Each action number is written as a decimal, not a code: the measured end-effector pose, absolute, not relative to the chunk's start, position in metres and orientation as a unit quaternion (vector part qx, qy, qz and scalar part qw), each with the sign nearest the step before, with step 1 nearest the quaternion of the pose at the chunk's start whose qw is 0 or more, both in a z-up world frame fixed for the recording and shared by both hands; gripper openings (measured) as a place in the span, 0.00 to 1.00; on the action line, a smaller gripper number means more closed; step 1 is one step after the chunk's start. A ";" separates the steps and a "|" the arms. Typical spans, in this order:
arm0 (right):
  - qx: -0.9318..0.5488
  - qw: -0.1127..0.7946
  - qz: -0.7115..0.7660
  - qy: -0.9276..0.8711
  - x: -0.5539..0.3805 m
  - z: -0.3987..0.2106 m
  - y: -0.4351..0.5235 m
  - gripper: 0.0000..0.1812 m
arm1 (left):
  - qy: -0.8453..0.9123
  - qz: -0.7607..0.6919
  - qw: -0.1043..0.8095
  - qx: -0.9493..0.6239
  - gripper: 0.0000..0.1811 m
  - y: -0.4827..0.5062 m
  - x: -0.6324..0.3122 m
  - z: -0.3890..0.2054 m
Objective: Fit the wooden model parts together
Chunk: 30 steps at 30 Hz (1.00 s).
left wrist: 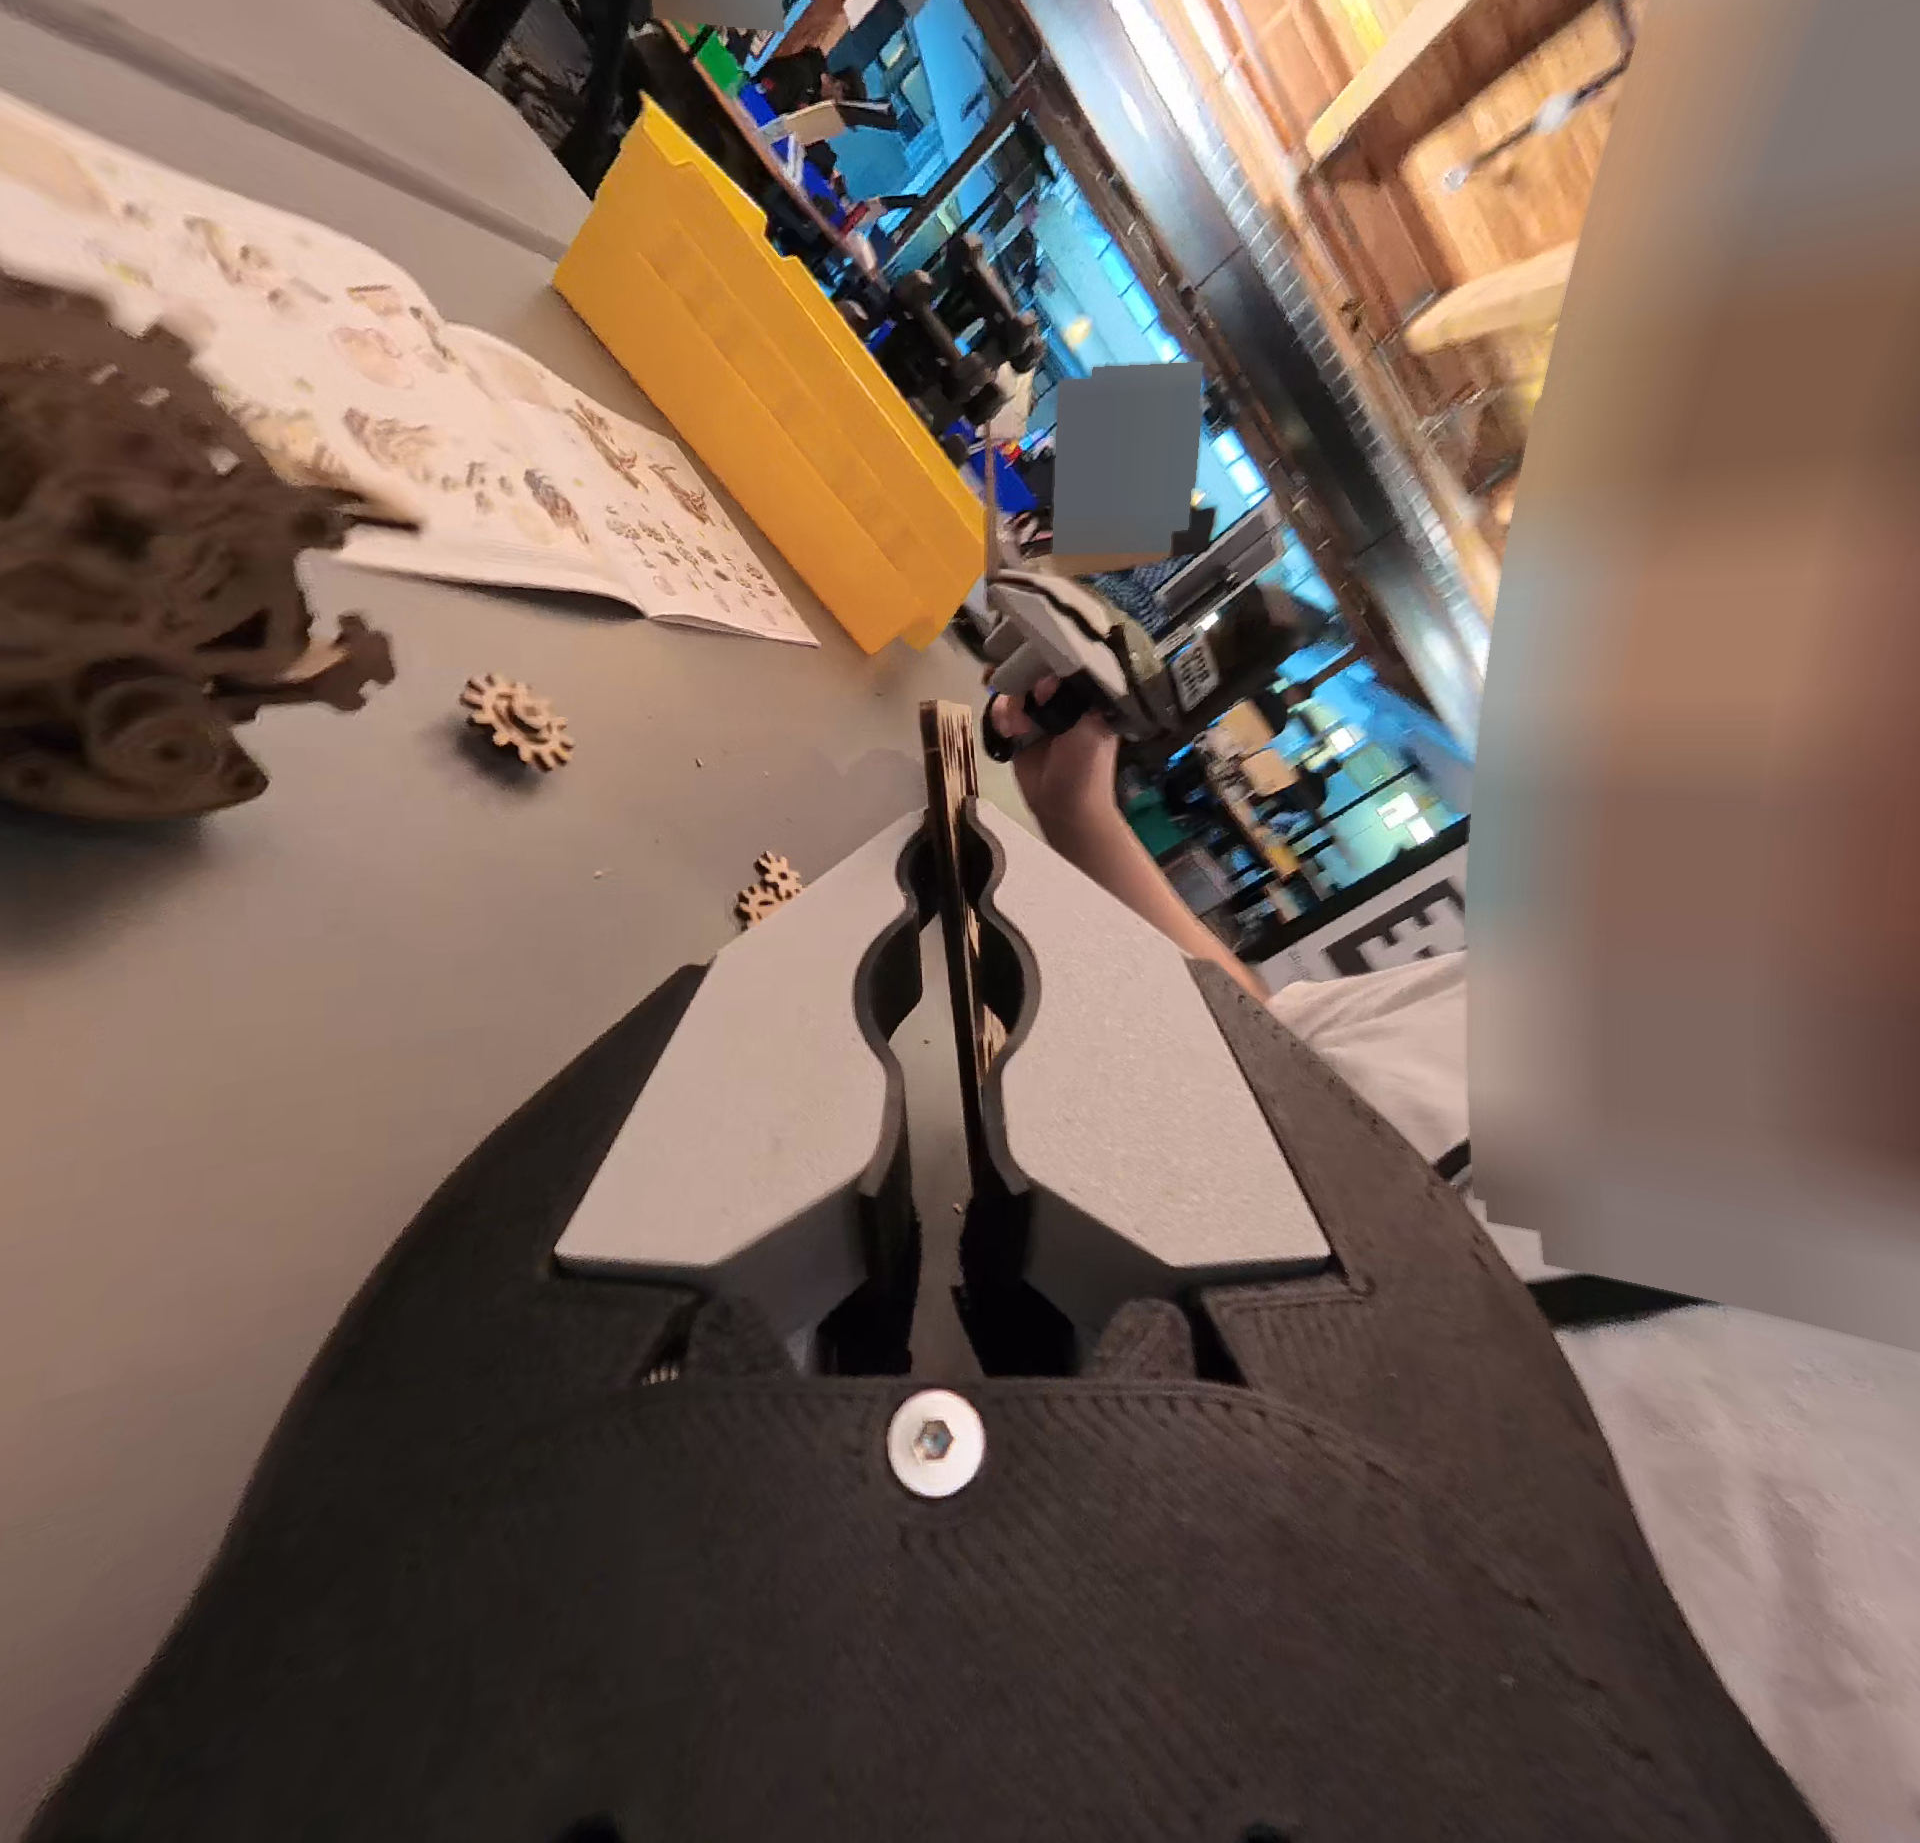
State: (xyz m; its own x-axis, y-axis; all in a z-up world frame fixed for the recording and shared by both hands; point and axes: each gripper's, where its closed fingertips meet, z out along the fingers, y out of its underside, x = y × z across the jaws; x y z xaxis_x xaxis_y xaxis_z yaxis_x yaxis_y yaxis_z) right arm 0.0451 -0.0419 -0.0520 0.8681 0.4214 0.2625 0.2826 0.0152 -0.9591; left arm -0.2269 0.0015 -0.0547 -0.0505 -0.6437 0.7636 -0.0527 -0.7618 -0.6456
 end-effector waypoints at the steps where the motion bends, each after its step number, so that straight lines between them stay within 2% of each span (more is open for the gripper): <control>1: -0.692 0.669 0.064 -0.262 0.038 -0.049 -0.044 0.00 | 0.275 -0.662 0.227 -0.659 0.00 0.001 -0.226 -0.055; 4: -0.680 0.663 0.115 -0.291 0.007 -0.040 -0.053 0.00 | 0.291 -0.637 0.244 -0.671 0.01 -0.002 -0.220 -0.052; 7: -0.669 0.649 0.198 -0.303 -0.051 -0.005 -0.066 0.00 | 0.282 -0.635 0.251 -0.674 0.00 -0.008 -0.217 -0.043; 9: -0.691 0.607 0.207 -0.332 -0.091 0.006 -0.072 0.00 | 0.273 -0.629 0.260 -0.680 0.00 -0.010 -0.218 -0.037; 16: -0.755 0.453 0.071 -0.468 -0.150 -0.012 -0.086 0.00 | 0.313 -0.614 0.314 -0.653 0.00 -0.022 -0.225 -0.017; 20: -0.771 0.433 0.124 -0.450 -0.169 -0.011 -0.092 0.00 | 0.337 -0.632 0.306 -0.627 0.00 -0.040 -0.227 -0.009; 30: -0.789 0.445 0.048 -0.421 -0.164 -0.012 -0.084 0.00 | 0.425 -0.608 0.268 -0.615 0.05 -0.088 -0.227 -0.033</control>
